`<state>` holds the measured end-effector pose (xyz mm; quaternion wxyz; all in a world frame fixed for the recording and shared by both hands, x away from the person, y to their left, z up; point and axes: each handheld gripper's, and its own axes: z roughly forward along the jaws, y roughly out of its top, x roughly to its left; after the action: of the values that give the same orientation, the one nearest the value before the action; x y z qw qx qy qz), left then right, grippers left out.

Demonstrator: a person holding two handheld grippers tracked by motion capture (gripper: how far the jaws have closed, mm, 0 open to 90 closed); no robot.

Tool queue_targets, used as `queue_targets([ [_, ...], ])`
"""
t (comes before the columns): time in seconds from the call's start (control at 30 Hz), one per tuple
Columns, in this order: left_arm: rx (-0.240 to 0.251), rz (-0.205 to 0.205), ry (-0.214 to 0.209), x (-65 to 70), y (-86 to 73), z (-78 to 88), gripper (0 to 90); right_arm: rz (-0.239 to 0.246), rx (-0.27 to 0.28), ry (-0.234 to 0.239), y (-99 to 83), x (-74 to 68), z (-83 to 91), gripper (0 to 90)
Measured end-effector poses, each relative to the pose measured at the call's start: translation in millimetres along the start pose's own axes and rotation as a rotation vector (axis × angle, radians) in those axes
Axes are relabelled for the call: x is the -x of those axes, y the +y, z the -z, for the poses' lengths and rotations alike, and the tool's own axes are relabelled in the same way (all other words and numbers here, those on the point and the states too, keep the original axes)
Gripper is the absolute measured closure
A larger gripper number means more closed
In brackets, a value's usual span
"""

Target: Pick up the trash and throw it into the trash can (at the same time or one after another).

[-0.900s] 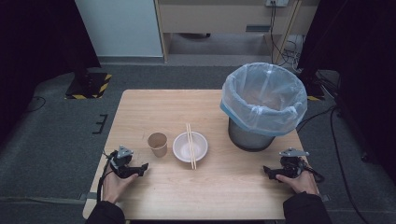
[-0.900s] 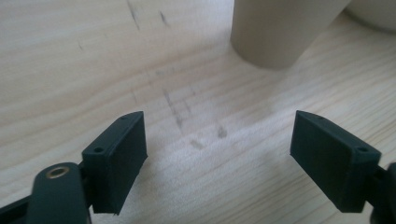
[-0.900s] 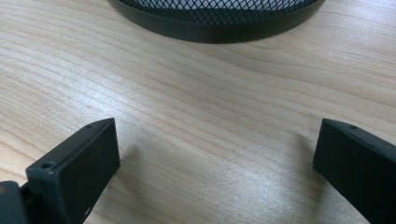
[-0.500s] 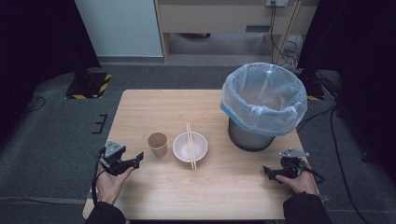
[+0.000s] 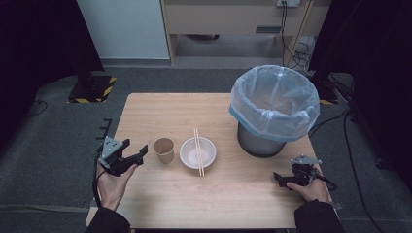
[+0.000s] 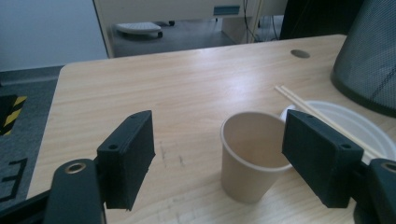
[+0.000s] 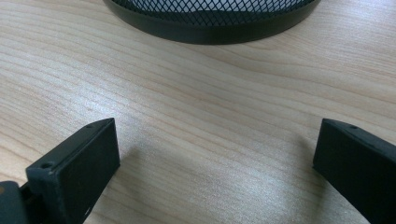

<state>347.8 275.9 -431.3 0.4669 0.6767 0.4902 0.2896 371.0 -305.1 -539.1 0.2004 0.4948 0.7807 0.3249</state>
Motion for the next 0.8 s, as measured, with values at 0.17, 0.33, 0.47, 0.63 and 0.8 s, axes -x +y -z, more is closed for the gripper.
queue_targets([
  [0.17,0.002,0.001,-0.015,5.1,10.3,-17.2,26.6,0.001,0.001,0.000,0.1,0.0,-0.2,0.7],
  [0.33,-0.002,0.017,-0.029,4.4,11.3,-35.9,28.4,0.002,0.000,-0.003,0.0,-0.5,0.0,0.6],
  [0.47,-0.034,0.002,-0.025,4.0,8.4,-49.6,31.6,0.000,0.000,-0.006,0.0,-1.2,0.0,0.5],
  [0.63,-0.082,0.000,-0.031,3.9,1.6,-65.3,36.0,0.004,-0.002,-0.005,0.1,-0.9,0.1,0.5],
  [0.8,-0.145,-0.021,-0.033,7.8,-6.3,-74.5,41.8,0.006,0.000,0.002,1.1,-1.1,-1.0,0.5],
])
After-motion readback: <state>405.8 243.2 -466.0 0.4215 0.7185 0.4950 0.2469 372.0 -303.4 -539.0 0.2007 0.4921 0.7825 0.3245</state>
